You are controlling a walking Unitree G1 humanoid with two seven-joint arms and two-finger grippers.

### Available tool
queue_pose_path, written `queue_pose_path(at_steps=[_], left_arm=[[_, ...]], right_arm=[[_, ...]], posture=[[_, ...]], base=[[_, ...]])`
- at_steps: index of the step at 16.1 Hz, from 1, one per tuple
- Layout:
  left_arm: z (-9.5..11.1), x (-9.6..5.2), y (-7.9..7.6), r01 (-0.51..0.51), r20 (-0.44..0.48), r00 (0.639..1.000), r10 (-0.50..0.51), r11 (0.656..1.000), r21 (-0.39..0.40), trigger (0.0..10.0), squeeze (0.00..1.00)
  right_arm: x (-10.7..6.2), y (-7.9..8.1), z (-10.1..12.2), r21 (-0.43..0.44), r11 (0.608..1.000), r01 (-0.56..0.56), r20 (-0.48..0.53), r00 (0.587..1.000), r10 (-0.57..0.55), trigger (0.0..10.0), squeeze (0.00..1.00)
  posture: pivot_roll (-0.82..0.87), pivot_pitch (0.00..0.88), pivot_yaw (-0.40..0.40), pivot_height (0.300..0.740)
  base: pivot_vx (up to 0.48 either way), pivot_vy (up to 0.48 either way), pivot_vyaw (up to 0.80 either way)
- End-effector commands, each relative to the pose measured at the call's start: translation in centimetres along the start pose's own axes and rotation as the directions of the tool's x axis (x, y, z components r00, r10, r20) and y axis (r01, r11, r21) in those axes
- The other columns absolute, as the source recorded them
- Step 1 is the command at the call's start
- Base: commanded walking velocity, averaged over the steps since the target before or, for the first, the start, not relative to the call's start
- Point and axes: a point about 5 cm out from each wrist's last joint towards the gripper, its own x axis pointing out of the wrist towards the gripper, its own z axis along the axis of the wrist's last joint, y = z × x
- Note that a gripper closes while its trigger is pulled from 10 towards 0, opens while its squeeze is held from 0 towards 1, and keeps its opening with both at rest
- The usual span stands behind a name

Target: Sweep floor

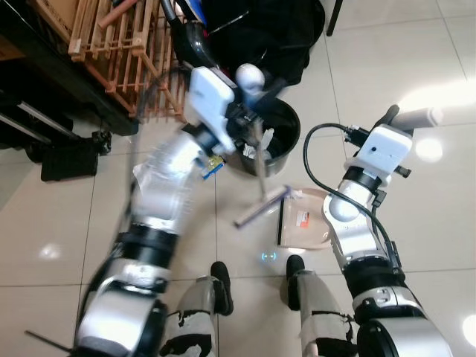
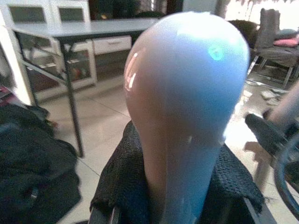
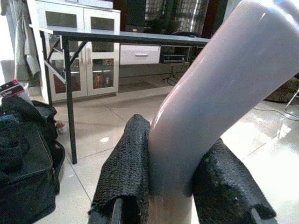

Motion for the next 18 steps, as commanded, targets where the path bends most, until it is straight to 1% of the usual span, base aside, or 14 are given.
queue_pose_path(at_steps=[1, 2, 4, 6, 8, 9, 10, 11, 13, 15, 16, 17, 18], left_arm=[[-0.7, 0.3, -0.7, 0.025, -0.007, 1.000, -0.025, 1.000, 0.009, 10.0, 0.00], [-1.0, 0.6, -1.1, 0.029, -0.010, 1.000, -0.029, 1.000, 0.007, 10.0, 0.00], [-1.4, 1.8, -1.9, 0.031, 0.000, 1.000, -0.031, 0.999, 0.021, 10.0, 0.00], [-0.8, 3.0, -2.6, 0.043, 0.049, 0.998, -0.042, 0.999, -0.032, 10.0, 0.00], [0.3, 4.3, -3.9, 0.114, 0.139, 0.986, -0.097, 0.986, -0.124, 10.0, 0.00], [1.3, 4.9, -4.7, 0.155, 0.198, 0.972, -0.122, 0.975, -0.160, 10.0, 0.00], [1.9, 5.2, -5.0, 0.173, 0.227, 0.965, -0.130, 0.969, -0.177, 10.0, 0.00], [2.3, 5.1, -5.2, 0.191, 0.241, 0.959, -0.146, 0.966, -0.173, 10.0, 0.00], [2.9, 4.6, -5.1, 0.216, 0.249, 0.952, -0.177, 0.966, -0.143, 10.0, 0.00], [3.5, 3.6, -4.6, 0.239, 0.246, 0.948, -0.204, 0.963, -0.123, 10.0, 0.00], [4.3, 2.6, -4.0, 0.250, 0.237, 0.947, -0.218, 0.962, -0.114, 10.0, 0.00], [5.5, 0.9, -3.2, 0.267, 0.218, 0.946, -0.240, 0.958, -0.104, 10.0, 0.00], [6.3, 0.0, -2.8, 0.272, 0.202, 0.947, -0.249, 0.957, -0.100, 10.0, 0.00]], right_arm=[[-1.5, 0.0, -1.2, -0.020, 0.999, -0.027, -0.073, 0.997, 0.026, 10.0, 0.00], [-1.6, 0.1, -1.2, -0.016, 0.999, -0.029, -0.075, 0.997, 0.028, 10.0, 0.00], [-2.3, 0.6, -0.9, 0.003, 0.999, -0.044, -0.080, 0.996, 0.044, 10.0, 0.00], [-2.8, 0.8, -0.9, 0.012, 0.999, -0.053, -0.089, 0.995, 0.054, 10.0, 0.00], [-2.9, 0.8, -1.0, 0.010, 0.998, -0.058, -0.096, 0.994, 0.058, 10.0, 0.00], [-2.8, 0.9, -1.1, 0.009, 0.998, -0.061, -0.100, 0.993, 0.061, 10.0, 0.00], [-2.7, 0.9, -1.1, 0.007, 0.998, -0.064, -0.104, 0.993, 0.064, 10.0, 0.00], [-2.6, 0.9, -1.1, 0.006, 0.998, -0.067, -0.104, 0.992, 0.067, 10.0, 0.00], [-2.4, 1.0, -1.1, 0.005, 0.997, -0.074, -0.101, 0.992, 0.074, 10.0, 0.00], [-2.3, 1.0, -1.2, 0.002, 0.997, -0.079, -0.101, 0.992, 0.078, 10.0, 0.00], [-2.1, 0.9, -1.2, -0.001, 0.997, -0.080, -0.096, 0.992, 0.079, 10.0, 0.00], [-1.8, 0.6, -1.3, -0.008, 0.997, -0.080, -0.090, 0.993, 0.079, 10.0, 0.00], [-1.5, 0.2, -1.6, -0.016, 0.997, -0.080, -0.094, 0.993, 0.078, 10.0, 0.00]], posture=[[0.12, 0.454, 0.130, 0.740], [0.11, 0.457, 0.131, 0.740], [0.10, 0.460, 0.138, 0.740], [0.10, 0.462, 0.138, 0.740], [0.10, 0.459, 0.136, 0.740], [0.10, 0.457, 0.135, 0.740], [0.10, 0.452, 0.131, 0.740], [0.10, 0.448, 0.129, 0.740], [0.09, 0.439, 0.124, 0.740], [0.09, 0.422, 0.118, 0.740], [0.09, 0.411, 0.114, 0.740], [0.10, 0.399, 0.109, 0.740], [0.11, 0.382, 0.098, 0.740]], base=[[0.000, 0.000, 0.00], [0.000, 0.000, 0.00], [0.000, 0.000, 0.00], [0.000, 0.000, 0.00], [0.000, 0.000, 0.00], [0.000, 0.000, 0.00], [0.000, 0.000, 0.00], [0.000, 0.000, 0.00], [0.000, 0.000, 0.00], [0.000, 0.000, 0.00], [0.000, 0.000, 0.00], [0.000, 0.000, 0.00], [0.000, 0.000, 0.00]])
